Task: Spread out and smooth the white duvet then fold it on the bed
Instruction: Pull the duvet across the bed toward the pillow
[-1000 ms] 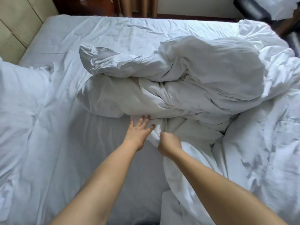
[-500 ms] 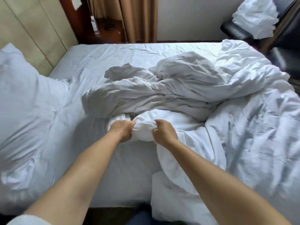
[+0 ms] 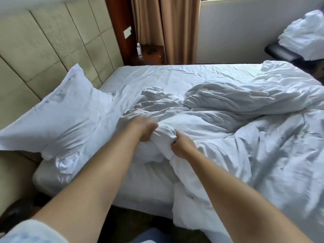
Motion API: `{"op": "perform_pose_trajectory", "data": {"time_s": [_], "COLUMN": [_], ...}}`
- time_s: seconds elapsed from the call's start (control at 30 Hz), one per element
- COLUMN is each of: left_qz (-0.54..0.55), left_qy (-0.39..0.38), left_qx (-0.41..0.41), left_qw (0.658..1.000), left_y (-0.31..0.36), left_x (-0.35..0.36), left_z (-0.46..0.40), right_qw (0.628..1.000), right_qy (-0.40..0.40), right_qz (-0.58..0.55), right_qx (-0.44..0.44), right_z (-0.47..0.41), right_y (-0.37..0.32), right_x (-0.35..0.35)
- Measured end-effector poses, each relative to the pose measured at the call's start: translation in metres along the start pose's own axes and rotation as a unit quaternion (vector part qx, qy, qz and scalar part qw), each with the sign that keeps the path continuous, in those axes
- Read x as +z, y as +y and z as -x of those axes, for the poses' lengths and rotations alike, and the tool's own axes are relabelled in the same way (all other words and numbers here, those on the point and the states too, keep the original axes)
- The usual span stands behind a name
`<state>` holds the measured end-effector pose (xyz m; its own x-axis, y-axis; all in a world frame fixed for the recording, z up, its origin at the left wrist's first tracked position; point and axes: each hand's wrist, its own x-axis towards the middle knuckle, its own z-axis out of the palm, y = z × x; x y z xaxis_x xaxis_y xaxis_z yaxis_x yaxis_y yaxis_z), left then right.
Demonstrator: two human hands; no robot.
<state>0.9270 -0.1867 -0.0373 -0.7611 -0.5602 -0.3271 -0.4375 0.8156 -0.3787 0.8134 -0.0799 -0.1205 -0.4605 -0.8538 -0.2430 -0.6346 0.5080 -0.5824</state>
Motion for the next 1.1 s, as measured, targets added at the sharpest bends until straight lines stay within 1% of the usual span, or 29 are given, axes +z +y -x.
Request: {"op": "perform_pose_trajectory", "data": {"time_s": [0.07, 0.13, 0.27, 0.33, 0.4, 0.43, 0.5, 0.6, 0.63, 0.7, 0.77, 0.87, 0.93, 1.1], "left_qz": [0.051, 0.079, 0.105, 0.128, 0.150, 0.159, 0.132, 0.091, 0.091, 0.107, 0.122, 0.109, 0.100, 0.087], "left_qy": [-0.094, -0.171, -0.218, -0.249, -0.282, -0.284, -0.287, -0.274, -0.268, -0.255, -0.239, -0.214, -0.205, -0.194], "left_qx": [0.011, 0.029, 0.032, 0.025, 0.002, -0.016, -0.018, 0.031, 0.043, 0.054, 0.086, 0.155, 0.184, 0.243], "left_qw": [0.994, 0.982, 0.970, 0.960, 0.948, 0.945, 0.949, 0.957, 0.958, 0.959, 0.960, 0.958, 0.956, 0.946], "left_y": [0.015, 0.023, 0.018, 0.008, -0.003, -0.010, -0.024, -0.055, -0.063, -0.072, -0.084, -0.094, -0.098, -0.096], "left_x": [0.033, 0.064, 0.103, 0.116, 0.123, 0.127, 0.139, 0.159, 0.170, 0.191, 0.215, 0.245, 0.262, 0.293], "left_z": [0.002, 0.004, 0.003, -0.004, -0.015, -0.021, -0.034, -0.056, -0.063, -0.076, -0.095, -0.122, -0.141, -0.171], "right_qw": [0.995, 0.983, 0.973, 0.968, 0.966, 0.968, 0.972, 0.974, 0.971, 0.962, 0.951, 0.935, 0.922, 0.904], "right_qy": [-0.097, -0.171, -0.225, -0.248, -0.250, -0.243, -0.227, -0.225, -0.230, -0.239, -0.251, -0.287, -0.317, -0.327], "right_qz": [0.034, 0.055, 0.032, 0.040, 0.057, 0.066, 0.064, 0.038, 0.057, 0.134, 0.177, 0.183, 0.175, 0.172], "right_qx": [0.013, 0.035, 0.031, 0.026, 0.019, 0.011, 0.000, 0.006, 0.012, 0.010, 0.037, 0.098, 0.139, 0.217], "right_z": [0.000, 0.001, -0.010, -0.021, -0.038, -0.047, -0.065, -0.102, -0.108, -0.118, -0.133, -0.148, -0.156, -0.167], "right_y": [0.017, 0.027, 0.028, 0.022, 0.013, 0.007, -0.008, -0.028, -0.031, -0.033, -0.037, -0.039, -0.042, -0.047], "right_x": [0.006, 0.015, 0.040, 0.053, 0.063, 0.067, 0.075, 0.098, 0.108, 0.127, 0.151, 0.171, 0.181, 0.221]}}
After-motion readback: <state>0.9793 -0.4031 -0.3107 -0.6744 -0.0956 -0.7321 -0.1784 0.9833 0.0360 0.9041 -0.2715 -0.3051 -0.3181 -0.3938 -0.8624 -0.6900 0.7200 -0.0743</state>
